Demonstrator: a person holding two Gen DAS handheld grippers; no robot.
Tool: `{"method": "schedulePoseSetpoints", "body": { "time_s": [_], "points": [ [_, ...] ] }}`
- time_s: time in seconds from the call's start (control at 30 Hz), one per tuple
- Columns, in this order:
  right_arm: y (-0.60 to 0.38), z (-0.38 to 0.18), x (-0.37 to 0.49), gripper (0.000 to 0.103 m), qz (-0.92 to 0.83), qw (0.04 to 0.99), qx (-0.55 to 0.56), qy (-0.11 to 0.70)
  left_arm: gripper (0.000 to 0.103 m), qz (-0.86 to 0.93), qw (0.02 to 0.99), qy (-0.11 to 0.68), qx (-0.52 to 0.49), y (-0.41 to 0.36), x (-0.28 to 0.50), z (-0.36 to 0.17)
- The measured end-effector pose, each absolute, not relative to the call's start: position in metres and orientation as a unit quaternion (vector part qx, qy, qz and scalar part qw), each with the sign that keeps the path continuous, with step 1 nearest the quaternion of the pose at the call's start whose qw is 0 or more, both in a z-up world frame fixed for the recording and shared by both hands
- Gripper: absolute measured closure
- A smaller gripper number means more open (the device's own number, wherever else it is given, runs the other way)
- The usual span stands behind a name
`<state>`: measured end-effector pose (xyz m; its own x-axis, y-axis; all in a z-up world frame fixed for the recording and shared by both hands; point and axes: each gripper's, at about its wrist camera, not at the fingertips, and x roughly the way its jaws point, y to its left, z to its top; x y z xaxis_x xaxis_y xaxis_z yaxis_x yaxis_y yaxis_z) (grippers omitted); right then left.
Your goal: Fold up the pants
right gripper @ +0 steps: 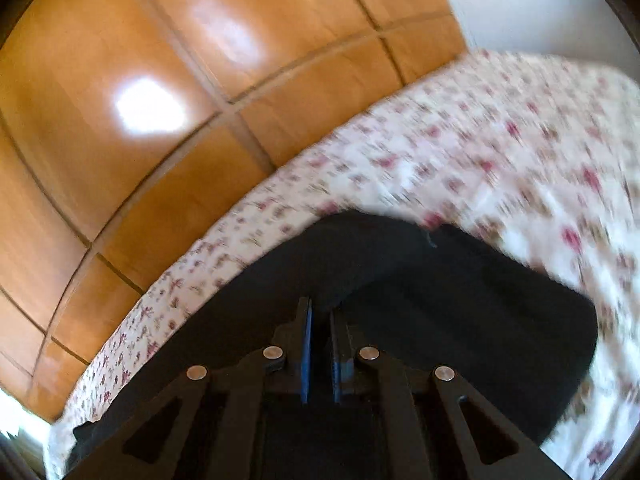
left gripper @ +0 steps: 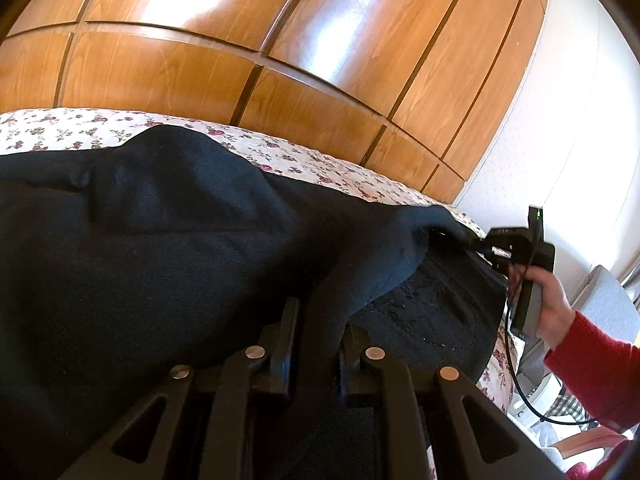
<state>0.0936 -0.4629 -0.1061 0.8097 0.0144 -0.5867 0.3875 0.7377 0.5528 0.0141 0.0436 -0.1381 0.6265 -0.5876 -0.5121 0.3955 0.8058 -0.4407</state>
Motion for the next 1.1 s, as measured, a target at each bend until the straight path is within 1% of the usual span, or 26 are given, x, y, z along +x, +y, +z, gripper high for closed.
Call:
{"method": "schedulePoseSetpoints", "body": {
  "time_s": [0.1, 0.2, 0.27, 0.43, 0.5, 0.53, 0.57, 0.63, 0.73, 0.8, 0.93, 1.1],
  "points": [
    [-0.472, -0.121, 0.088, 0.095, -0.094, 0.871, 0.39, 0.285, 0.087, -0.272, 0.892, 0.332, -0.139, 0.042, 0.014, -0.137],
    [-0.475, -0.123, 0.087, 0.089, -0.08, 0.868, 0.407, 0.274, 0.087, -0.266, 0.895, 0.331, -0.133, 0.038, 0.012, -0.137],
    [-0.479, -0.125, 0.09, 0.081, -0.073, 0.86, 0.425, 0.272, 0.087, -0.265, 0.896, 0.331, -0.131, 0.037, 0.012, -0.137],
    [-0.488, -0.121, 0.099, 0.08, -0.091, 0.852, 0.433, 0.279, 0.086, -0.263, 0.897, 0.331, -0.129, 0.037, 0.011, -0.137],
    [-0.491, -0.117, 0.102, 0.082, -0.096, 0.856, 0.421, 0.285, 0.086, -0.262, 0.897, 0.331, -0.128, 0.036, 0.009, -0.137],
    [-0.492, -0.115, 0.1, 0.093, -0.098, 0.858, 0.417, 0.284, 0.086, -0.262, 0.898, 0.331, -0.127, 0.036, 0.009, -0.137],
    [-0.493, -0.11, 0.097, 0.096, -0.096, 0.862, 0.413, 0.277, 0.086, -0.261, 0.898, 0.33, -0.125, 0.035, 0.008, -0.137],
    [-0.496, -0.097, 0.085, 0.096, -0.096, 0.874, 0.402, 0.256, 0.084, -0.255, 0.901, 0.329, -0.119, 0.034, 0.006, -0.136],
    [-0.502, -0.079, 0.062, 0.096, -0.103, 0.889, 0.379, 0.235, 0.084, -0.249, 0.905, 0.327, -0.11, 0.031, 0.003, -0.135],
    [-0.507, -0.077, 0.05, 0.096, -0.105, 0.89, 0.375, 0.237, 0.084, -0.25, 0.906, 0.325, -0.107, 0.031, 0.001, -0.135],
    [-0.515, -0.094, 0.028, 0.096, -0.115, 0.88, 0.378, 0.266, 0.086, -0.251, 0.906, 0.326, -0.098, 0.029, -0.002, -0.133],
    [-0.515, -0.124, 0.011, 0.096, -0.123, 0.864, 0.401, 0.278, 0.087, -0.248, 0.909, 0.326, -0.072, 0.024, -0.007, -0.129]
  ]
}}
